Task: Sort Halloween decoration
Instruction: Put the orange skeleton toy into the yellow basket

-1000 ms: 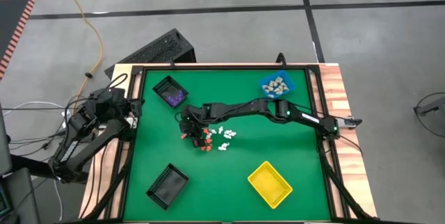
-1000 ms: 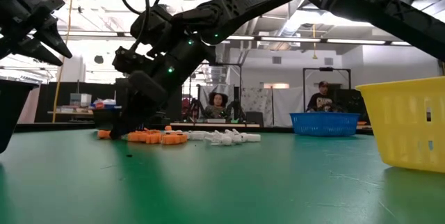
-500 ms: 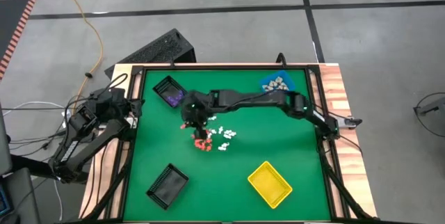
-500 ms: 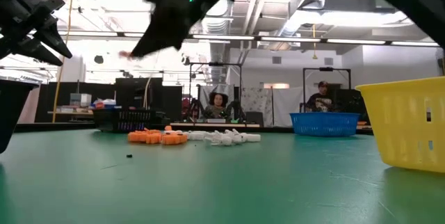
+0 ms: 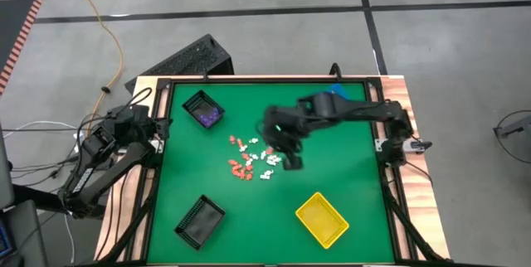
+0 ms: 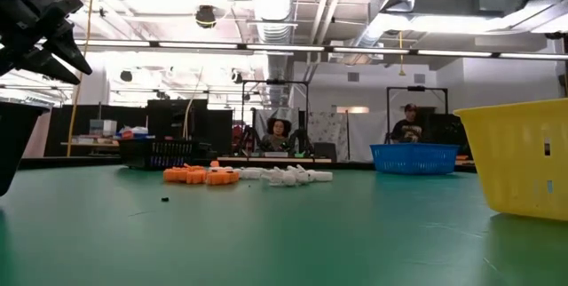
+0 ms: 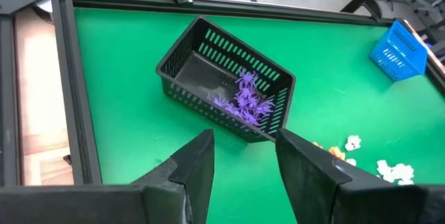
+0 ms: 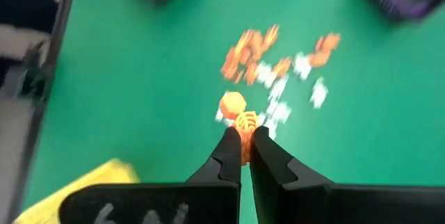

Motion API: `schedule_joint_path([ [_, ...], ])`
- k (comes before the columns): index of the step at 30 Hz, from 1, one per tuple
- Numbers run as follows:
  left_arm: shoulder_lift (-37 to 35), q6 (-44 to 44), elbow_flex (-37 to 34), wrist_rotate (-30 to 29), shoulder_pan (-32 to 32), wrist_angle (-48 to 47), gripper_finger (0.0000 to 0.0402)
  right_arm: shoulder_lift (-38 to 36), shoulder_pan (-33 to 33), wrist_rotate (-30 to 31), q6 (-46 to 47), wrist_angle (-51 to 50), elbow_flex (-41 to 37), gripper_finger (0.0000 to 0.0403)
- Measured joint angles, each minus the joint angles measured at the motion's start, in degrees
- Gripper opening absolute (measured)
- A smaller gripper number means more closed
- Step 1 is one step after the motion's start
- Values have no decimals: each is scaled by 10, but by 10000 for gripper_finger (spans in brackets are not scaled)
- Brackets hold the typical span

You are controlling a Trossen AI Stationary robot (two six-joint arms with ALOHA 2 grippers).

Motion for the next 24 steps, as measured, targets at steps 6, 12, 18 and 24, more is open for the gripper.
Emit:
schedule_joint_path([
  [6,0,-6,0,0,0,0,143,-5,98,48,126,-132,-1,32],
  [12,0,-6,0,-2,0,0,143,-19,200,51,247,-119,-77,32],
  [18,0,-6,0,-4,0,0,143,-63,265,52,377,-38,-216,32],
  [24,0,-5,0,-4,0,0,143,-88,314,46,455,121,-359,32],
])
